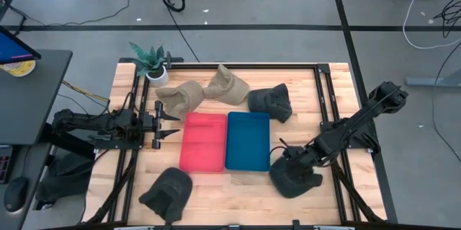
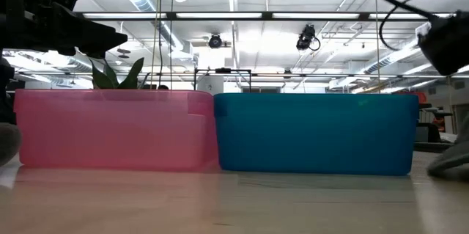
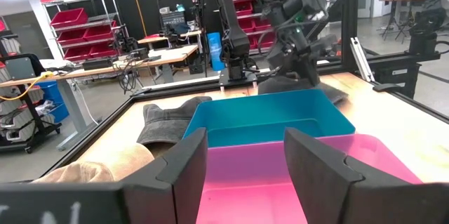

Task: Pick & Place hat
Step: Put the bottom right black cap into the blue bin

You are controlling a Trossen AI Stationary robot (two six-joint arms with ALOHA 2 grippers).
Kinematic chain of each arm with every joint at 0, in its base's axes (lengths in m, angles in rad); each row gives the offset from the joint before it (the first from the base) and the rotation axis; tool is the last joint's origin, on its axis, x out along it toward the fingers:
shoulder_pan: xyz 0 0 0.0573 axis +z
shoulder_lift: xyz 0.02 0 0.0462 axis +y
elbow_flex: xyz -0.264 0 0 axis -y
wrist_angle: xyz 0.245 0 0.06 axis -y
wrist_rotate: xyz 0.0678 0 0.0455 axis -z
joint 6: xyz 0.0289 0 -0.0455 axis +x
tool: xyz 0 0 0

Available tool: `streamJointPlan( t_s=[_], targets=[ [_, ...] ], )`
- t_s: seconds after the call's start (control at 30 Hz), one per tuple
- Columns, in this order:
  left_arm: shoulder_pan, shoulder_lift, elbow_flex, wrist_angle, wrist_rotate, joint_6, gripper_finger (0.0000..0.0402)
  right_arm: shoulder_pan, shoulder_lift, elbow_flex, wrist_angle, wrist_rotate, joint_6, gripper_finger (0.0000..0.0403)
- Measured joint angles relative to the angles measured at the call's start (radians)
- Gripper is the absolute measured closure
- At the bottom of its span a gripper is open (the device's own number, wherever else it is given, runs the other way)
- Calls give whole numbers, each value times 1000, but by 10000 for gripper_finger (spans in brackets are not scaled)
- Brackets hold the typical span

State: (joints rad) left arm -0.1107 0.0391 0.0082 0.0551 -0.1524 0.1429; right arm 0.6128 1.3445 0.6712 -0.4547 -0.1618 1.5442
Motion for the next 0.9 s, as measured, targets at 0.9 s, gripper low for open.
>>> streamJointPlan(
  t_s=[0.9],
  targets=[
    [0, 0, 0, 0, 0, 0, 209, -118, -138, 417, -452, 180, -636, 403]
  ],
)
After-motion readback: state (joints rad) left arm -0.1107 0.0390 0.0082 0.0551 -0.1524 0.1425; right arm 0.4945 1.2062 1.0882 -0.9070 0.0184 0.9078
